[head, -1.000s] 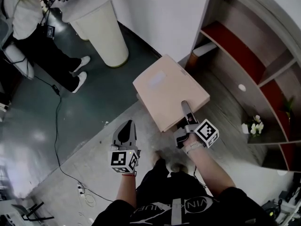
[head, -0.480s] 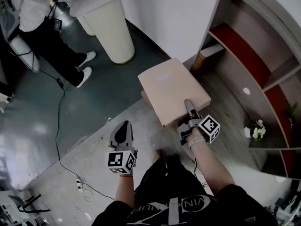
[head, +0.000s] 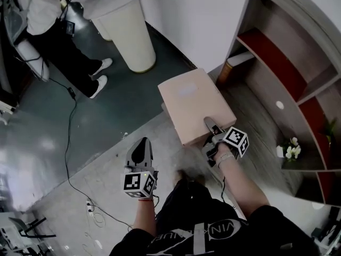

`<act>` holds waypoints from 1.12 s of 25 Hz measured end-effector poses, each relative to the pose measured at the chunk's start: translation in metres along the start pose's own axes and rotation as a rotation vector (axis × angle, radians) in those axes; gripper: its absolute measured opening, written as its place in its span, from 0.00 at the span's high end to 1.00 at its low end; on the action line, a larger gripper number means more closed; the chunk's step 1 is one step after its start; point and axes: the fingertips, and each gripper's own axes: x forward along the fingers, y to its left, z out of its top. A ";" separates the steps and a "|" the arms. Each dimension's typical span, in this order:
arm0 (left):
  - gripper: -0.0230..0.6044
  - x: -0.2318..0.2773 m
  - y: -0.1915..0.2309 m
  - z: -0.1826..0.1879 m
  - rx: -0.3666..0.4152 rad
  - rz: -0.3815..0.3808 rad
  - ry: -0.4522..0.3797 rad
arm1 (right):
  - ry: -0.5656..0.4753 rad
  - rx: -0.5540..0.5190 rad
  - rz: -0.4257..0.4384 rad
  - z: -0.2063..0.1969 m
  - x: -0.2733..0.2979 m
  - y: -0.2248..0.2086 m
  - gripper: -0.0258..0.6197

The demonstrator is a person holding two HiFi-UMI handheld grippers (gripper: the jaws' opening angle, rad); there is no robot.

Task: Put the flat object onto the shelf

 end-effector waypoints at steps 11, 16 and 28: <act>0.96 -0.018 0.012 0.017 0.005 0.056 -0.046 | 0.181 -0.042 -0.135 -0.020 -0.006 -0.022 0.33; 0.96 -0.018 0.007 0.019 0.006 0.055 -0.057 | 0.235 -0.041 -0.173 -0.026 -0.013 -0.029 0.25; 0.96 -0.012 -0.009 0.030 0.028 0.030 -0.069 | 0.192 0.077 -0.079 -0.013 -0.039 -0.006 0.25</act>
